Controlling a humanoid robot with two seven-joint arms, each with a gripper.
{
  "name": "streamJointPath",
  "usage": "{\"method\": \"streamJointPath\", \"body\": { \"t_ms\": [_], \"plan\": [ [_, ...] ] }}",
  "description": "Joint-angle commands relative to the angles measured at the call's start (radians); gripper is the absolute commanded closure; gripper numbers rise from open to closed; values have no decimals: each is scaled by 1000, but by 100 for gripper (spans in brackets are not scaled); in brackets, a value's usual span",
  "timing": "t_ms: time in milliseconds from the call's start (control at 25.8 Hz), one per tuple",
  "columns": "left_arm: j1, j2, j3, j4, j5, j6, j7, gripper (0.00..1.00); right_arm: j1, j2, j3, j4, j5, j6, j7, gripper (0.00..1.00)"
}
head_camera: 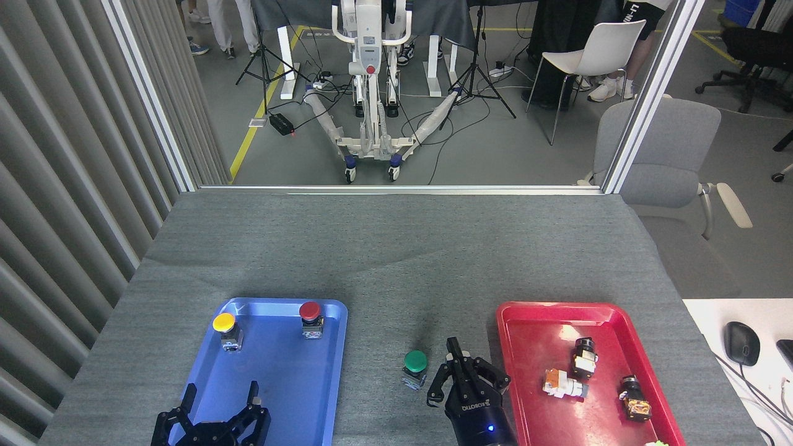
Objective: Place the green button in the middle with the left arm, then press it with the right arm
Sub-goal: 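Move the right gripper over the green button, then press down on the green button with the right gripper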
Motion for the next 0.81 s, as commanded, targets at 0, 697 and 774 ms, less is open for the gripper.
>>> {"method": "streamJointPath", "body": {
  "t_ms": [0,697,774],
  "plan": [
    [0,-1,-1,-4,0,-1,0,0,-62,4,52,88,0,39,-1,100],
    [0,0,-1,2,8,-2,0,0,-126,50,109,265,2,92,-10,100],
    [0,0,-1,2,17,-2,0,0,-126,50,109,271,2,94,-10,100]
  ]
}}
